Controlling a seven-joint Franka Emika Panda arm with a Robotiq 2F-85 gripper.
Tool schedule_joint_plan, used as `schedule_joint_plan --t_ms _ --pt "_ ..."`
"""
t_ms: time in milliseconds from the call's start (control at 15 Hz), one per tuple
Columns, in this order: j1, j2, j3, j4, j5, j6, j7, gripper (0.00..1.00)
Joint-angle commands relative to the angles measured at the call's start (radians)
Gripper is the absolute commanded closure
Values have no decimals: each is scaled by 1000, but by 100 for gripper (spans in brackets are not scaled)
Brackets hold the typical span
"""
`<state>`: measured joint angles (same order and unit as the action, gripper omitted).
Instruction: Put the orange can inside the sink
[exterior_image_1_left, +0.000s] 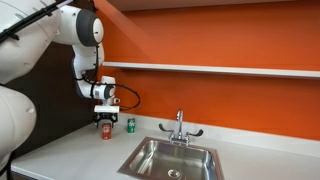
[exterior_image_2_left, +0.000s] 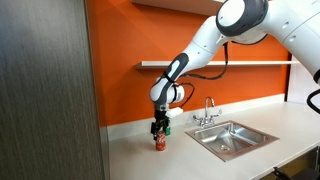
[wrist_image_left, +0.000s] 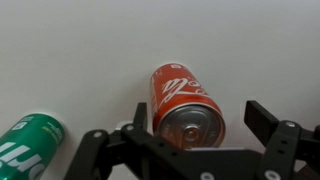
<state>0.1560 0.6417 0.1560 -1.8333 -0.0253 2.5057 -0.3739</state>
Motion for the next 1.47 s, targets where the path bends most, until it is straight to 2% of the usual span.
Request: schedule_joint_plan --t_ms 0,67,267,400,1400 --pt "-15 10 8 31 -31 -29 14 25" --pt "-17 10 8 32 -31 -31 13 26" --pt "-25 8 8 35 -27 -36 13 51" --pt "-28 9 7 38 -28 -37 12 61" --pt "-30 -28 8 9 -27 -32 18 61"
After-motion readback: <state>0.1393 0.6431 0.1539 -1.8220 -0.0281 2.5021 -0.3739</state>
